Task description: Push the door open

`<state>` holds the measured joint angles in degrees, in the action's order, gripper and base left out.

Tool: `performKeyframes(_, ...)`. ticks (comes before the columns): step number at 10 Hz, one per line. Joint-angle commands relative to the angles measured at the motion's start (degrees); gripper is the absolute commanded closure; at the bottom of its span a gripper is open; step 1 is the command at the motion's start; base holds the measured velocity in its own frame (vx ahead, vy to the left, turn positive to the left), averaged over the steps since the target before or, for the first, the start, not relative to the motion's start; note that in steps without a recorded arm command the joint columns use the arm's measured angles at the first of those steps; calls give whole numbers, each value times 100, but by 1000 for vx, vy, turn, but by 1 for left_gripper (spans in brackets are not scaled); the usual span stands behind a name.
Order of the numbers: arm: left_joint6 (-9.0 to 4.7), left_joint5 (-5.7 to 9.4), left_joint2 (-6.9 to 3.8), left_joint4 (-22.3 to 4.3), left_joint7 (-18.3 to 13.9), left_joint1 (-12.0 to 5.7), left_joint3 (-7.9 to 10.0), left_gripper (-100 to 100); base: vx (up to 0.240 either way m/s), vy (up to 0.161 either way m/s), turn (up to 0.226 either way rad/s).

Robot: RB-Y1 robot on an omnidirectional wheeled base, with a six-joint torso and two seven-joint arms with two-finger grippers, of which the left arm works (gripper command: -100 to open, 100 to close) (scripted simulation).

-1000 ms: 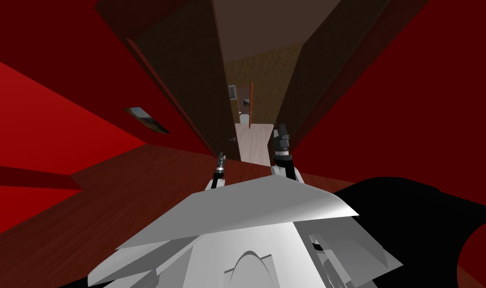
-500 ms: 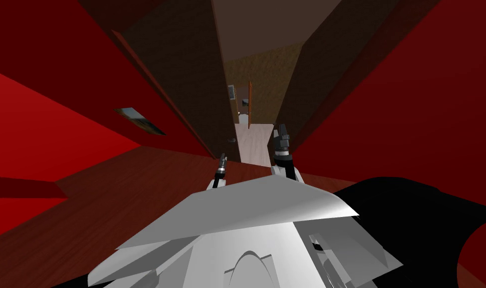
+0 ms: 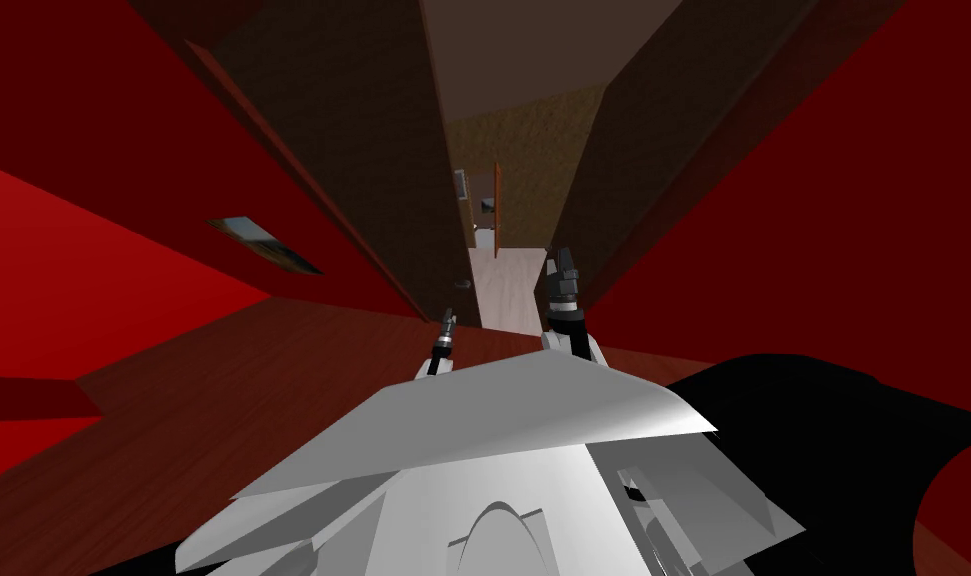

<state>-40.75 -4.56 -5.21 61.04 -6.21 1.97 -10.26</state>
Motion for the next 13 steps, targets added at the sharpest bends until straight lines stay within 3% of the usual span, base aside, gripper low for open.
performKeyframes(1, -43, 4, 10, -209, -13, -82, -22, -100, 83, 54, -42)
performKeyframes(13, -281, 31, 110, -1533, -116, -602, -172, -100, 96, 41, -39)
